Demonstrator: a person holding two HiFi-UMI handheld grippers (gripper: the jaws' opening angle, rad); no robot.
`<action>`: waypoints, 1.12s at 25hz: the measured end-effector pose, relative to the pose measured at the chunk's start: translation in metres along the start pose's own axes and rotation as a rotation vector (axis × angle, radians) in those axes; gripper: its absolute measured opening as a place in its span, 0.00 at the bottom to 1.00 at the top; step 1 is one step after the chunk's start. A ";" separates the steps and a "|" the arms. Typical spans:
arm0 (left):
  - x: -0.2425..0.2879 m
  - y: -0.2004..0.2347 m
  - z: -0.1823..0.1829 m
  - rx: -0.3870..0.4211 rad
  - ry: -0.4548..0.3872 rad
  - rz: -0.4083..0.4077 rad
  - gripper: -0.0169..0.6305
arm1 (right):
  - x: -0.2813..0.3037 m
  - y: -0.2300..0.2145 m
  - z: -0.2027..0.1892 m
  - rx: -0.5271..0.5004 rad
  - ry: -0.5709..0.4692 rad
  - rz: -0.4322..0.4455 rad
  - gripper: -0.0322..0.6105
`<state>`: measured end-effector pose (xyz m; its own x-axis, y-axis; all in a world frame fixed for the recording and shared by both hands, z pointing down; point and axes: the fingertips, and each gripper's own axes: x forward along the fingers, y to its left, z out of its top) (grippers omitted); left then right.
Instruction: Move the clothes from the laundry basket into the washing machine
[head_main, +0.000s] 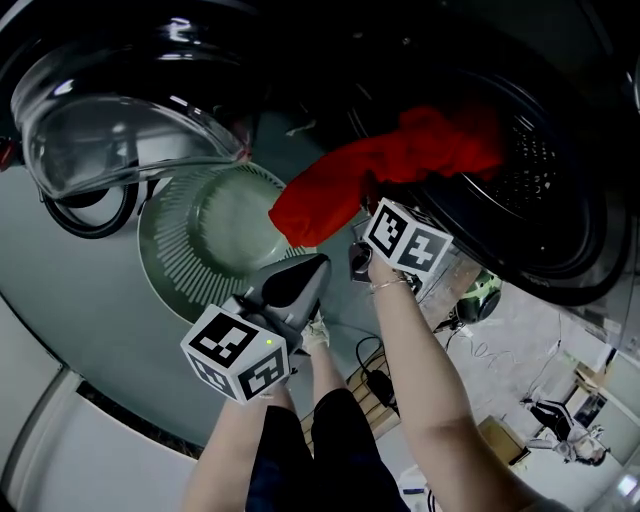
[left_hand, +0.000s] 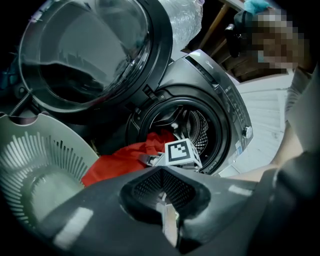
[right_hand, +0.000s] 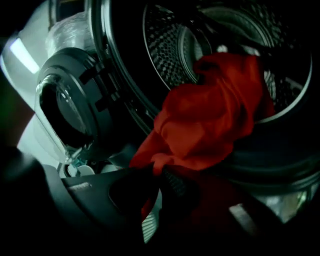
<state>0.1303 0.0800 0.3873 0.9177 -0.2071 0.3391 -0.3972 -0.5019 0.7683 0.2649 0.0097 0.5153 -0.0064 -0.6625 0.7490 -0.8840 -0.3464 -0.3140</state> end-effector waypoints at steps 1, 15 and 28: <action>0.000 -0.001 0.000 0.000 -0.001 0.000 0.03 | -0.005 -0.004 0.011 -0.033 -0.032 -0.019 0.11; 0.003 -0.006 0.011 0.013 -0.006 -0.012 0.03 | -0.075 -0.101 0.179 -0.081 -0.471 -0.373 0.11; 0.010 -0.012 0.013 0.009 -0.023 -0.042 0.03 | -0.055 -0.128 0.160 0.085 -0.334 -0.465 0.21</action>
<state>0.1440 0.0732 0.3742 0.9335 -0.2050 0.2940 -0.3584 -0.5178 0.7768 0.4528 -0.0162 0.4212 0.5342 -0.5966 0.5990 -0.7177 -0.6945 -0.0517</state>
